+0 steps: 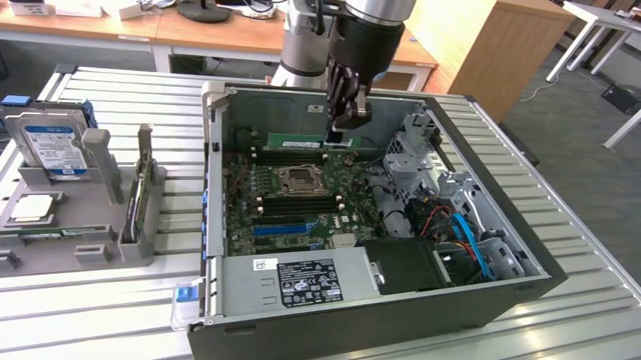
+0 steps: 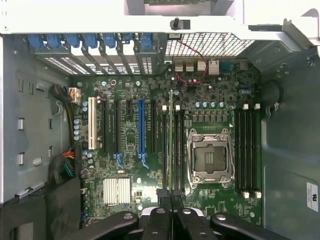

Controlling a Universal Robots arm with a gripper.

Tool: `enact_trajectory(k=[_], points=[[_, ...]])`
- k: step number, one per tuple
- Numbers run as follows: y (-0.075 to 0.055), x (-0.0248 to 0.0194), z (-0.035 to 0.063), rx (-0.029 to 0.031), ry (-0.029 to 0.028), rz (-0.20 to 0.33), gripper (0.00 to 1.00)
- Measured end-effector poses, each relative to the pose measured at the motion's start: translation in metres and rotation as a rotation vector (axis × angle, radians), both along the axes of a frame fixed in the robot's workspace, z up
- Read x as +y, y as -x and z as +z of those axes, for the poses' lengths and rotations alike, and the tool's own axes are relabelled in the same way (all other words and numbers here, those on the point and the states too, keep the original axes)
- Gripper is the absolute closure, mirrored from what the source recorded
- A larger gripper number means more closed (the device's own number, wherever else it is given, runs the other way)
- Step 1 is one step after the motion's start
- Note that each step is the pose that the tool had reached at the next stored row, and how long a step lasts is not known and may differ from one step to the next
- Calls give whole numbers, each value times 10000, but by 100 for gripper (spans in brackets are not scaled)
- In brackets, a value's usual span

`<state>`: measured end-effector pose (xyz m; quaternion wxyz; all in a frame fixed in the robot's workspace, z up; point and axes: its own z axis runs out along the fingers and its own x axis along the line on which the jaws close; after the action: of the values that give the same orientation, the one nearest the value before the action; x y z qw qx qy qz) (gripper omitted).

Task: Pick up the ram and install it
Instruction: 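Pick up the ram and move it above insertion slot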

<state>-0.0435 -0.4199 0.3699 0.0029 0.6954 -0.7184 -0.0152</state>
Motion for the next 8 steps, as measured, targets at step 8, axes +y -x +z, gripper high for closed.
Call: enact_trajectory(k=[8], points=[[0, 0, -77, 1, 1, 1, 88]])
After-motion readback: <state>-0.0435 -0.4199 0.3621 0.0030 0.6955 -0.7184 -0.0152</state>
